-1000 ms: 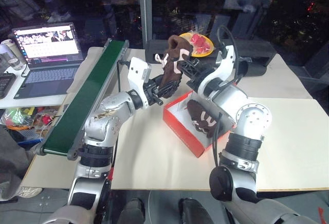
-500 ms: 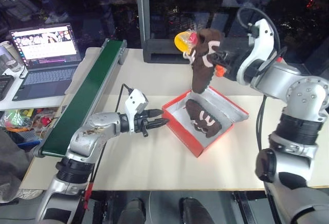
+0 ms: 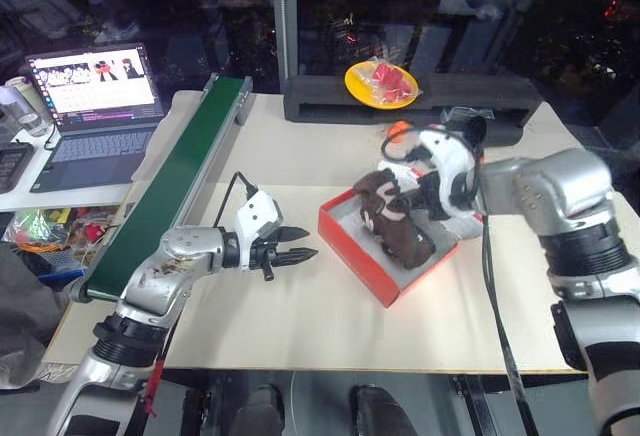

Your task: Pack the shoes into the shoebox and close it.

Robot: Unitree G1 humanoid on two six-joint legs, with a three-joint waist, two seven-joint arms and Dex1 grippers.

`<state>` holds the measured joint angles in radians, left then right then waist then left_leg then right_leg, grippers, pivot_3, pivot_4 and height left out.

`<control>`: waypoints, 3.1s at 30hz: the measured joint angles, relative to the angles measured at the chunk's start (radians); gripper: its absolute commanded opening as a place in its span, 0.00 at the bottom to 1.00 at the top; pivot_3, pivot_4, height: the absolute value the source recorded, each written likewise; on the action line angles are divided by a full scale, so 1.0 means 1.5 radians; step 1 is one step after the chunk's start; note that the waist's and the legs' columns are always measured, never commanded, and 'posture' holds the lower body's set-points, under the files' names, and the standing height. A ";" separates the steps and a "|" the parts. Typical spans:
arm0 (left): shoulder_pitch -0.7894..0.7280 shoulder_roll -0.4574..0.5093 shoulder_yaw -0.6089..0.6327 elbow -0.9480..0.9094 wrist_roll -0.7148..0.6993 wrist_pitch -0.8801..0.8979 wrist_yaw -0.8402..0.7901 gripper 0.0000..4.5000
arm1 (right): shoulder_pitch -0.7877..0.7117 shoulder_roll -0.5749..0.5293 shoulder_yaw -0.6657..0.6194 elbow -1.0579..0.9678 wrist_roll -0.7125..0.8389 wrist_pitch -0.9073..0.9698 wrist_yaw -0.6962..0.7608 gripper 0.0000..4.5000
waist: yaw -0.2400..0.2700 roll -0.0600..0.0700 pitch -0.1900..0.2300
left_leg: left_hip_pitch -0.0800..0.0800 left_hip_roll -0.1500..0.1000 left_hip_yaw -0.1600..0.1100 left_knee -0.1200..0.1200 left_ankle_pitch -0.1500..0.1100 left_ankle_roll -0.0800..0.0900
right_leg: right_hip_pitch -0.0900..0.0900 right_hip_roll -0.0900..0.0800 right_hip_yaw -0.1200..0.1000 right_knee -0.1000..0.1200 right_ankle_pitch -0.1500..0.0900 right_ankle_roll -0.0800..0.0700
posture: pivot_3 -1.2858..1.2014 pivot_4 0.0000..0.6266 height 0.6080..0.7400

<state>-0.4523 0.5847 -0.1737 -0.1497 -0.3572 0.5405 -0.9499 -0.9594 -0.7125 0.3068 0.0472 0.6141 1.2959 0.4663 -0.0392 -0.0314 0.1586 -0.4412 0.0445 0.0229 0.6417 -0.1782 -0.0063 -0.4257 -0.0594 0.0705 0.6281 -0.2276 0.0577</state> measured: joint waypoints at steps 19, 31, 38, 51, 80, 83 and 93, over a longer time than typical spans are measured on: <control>0.009 -0.006 0.000 -0.008 0.009 -0.009 0.011 0.46 | 0.010 0.147 0.104 0.259 -0.223 -0.230 0.169 0.17 | 0.009 -0.010 -0.008 | 0.019 0.001 0.001 0.002 0.000 -0.001 | 0.016 0.000 -0.001 -0.001 -0.004 -0.004 | 0.52 0.24 1.00; 0.002 -0.022 -0.003 -0.005 0.016 -0.012 0.009 0.47 | 0.002 0.223 0.045 0.405 -0.288 -0.336 0.160 0.98 | 0.014 -0.009 -0.014 | 0.024 0.003 0.003 0.002 -0.004 -0.006 | 0.019 -0.001 0.000 -0.001 -0.005 -0.005 | 0.52 0.24 1.00; 0.003 -0.018 0.000 -0.004 0.025 -0.013 0.012 0.47 | 0.091 0.167 -0.075 0.119 -0.274 -0.131 0.075 0.98 | 0.016 -0.002 -0.010 | 0.000 0.001 0.003 0.002 0.003 0.000 | -0.001 0.000 0.001 0.004 0.001 -0.002 | 0.52 0.24 1.00; -0.013 -0.040 -0.001 0.021 0.025 -0.025 0.012 0.94 | 0.145 0.117 -0.473 -0.259 -0.252 0.179 -0.069 1.00 | 0.022 -0.001 -0.009 | -0.008 0.000 0.003 0.002 0.001 0.003 | -0.006 -0.001 0.000 0.001 0.000 0.000 | 0.52 0.24 1.00; -0.056 -0.078 -0.029 0.063 0.054 -0.041 0.000 0.98 | 0.412 0.020 -0.267 -0.021 -0.315 -0.020 -0.148 1.00 | 0.009 0.000 -0.008 | 0.001 0.000 0.003 0.001 0.001 0.004 | 0.002 0.000 0.001 0.000 -0.001 0.000 | 0.52 0.24 1.00; -0.059 -0.079 -0.030 0.068 0.055 -0.043 -0.001 0.98 | 0.348 0.065 -0.336 0.099 -0.296 -0.089 -0.153 1.00 | 0.005 -0.001 -0.008 | 0.001 0.000 0.003 0.002 0.001 0.003 | 0.003 0.000 0.001 0.000 -0.001 0.001 | 0.52 0.24 1.00; -0.061 -0.077 -0.030 0.074 0.057 -0.053 -0.002 1.00 | 0.253 0.111 -0.476 0.340 -0.257 -0.241 -0.184 0.61 | 0.007 -0.001 -0.008 | 0.001 0.000 0.003 0.001 0.001 0.003 | 0.003 0.000 0.001 0.000 -0.001 0.001 | 0.52 0.24 1.00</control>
<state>-0.5444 0.4696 -0.2185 -0.0393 -0.2717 0.4608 -0.9529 -0.5801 -0.5461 -0.4077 0.5569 0.2290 0.9350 0.1901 -0.0291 -0.0323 0.1462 -0.4394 0.0442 0.0270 0.6431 -0.1765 -0.0010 -0.4207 -0.0599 0.0726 0.6281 -0.2291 0.0593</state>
